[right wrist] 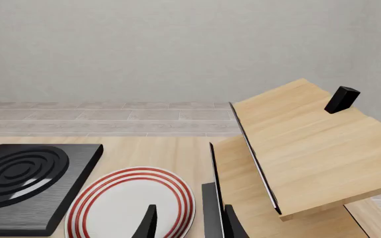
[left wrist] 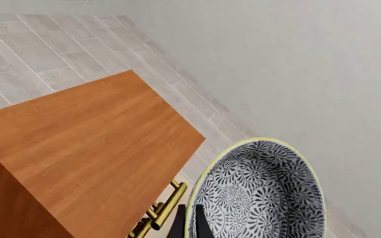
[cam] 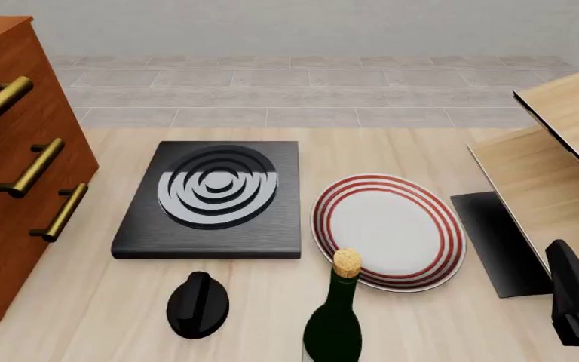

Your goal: Put the bowl on the top of the cabinet.

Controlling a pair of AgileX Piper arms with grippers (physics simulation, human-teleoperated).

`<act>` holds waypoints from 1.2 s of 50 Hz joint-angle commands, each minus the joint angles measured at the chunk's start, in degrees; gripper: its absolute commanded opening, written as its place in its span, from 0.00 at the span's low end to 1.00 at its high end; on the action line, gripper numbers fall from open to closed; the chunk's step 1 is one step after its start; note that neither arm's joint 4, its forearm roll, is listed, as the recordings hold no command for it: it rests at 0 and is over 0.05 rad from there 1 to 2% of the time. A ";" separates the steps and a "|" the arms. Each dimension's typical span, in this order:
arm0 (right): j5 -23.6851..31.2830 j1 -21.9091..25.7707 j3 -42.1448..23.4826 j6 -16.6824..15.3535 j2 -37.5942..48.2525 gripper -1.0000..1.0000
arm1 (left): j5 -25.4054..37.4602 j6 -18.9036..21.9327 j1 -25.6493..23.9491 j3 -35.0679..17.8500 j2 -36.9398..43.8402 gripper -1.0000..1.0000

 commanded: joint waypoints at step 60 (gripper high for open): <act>0.00 0.00 0.00 -0.01 0.00 1.00 | -4.02 -0.71 16.42 0.63 10.76 0.00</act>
